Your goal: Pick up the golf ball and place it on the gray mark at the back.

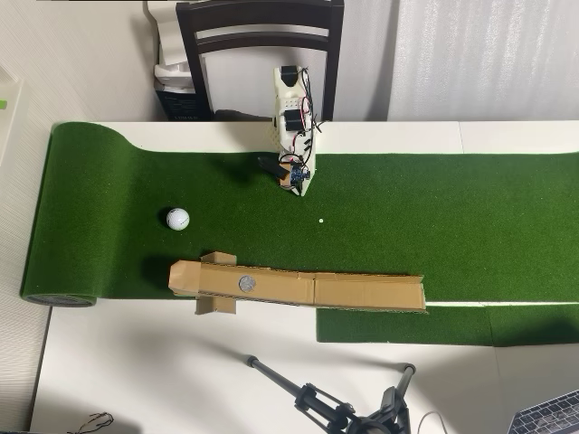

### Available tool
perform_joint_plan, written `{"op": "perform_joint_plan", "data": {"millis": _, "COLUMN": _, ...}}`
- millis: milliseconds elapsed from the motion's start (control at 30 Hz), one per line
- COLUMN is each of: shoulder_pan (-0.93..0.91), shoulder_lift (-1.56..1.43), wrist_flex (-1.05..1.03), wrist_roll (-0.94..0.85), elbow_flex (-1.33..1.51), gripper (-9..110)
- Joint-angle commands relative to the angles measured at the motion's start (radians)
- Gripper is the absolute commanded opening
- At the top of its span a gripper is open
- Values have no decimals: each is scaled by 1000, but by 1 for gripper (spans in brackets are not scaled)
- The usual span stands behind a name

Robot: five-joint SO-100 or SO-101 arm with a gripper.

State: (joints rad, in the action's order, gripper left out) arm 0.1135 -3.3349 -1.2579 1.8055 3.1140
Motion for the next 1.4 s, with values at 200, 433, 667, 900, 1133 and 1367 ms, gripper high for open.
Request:
{"op": "perform_joint_plan", "data": {"millis": 200, "shoulder_pan": -8, "shoulder_lift": -94, "wrist_flex": 5, "wrist_roll": -3, "elbow_flex": 84, "gripper": 0}}
{"op": "perform_joint_plan", "data": {"millis": 433, "shoulder_pan": 8, "shoulder_lift": -95, "wrist_flex": 14, "wrist_roll": -3, "elbow_flex": 84, "gripper": 3}}
{"op": "perform_joint_plan", "data": {"millis": 667, "shoulder_pan": 25, "shoulder_lift": -95, "wrist_flex": 14, "wrist_roll": -5, "elbow_flex": 84, "gripper": 46}}
{"op": "perform_joint_plan", "data": {"millis": 900, "shoulder_pan": 147, "shoulder_lift": -95, "wrist_flex": 8, "wrist_roll": -5, "elbow_flex": 52, "gripper": 54}}
{"op": "perform_joint_plan", "data": {"millis": 1133, "shoulder_pan": 141, "shoulder_lift": -92, "wrist_flex": -48, "wrist_roll": -6, "elbow_flex": -143, "gripper": 54}}
{"op": "perform_joint_plan", "data": {"millis": 1367, "shoulder_pan": -25, "shoulder_lift": -91, "wrist_flex": -204, "wrist_roll": -8, "elbow_flex": -420, "gripper": 54}}
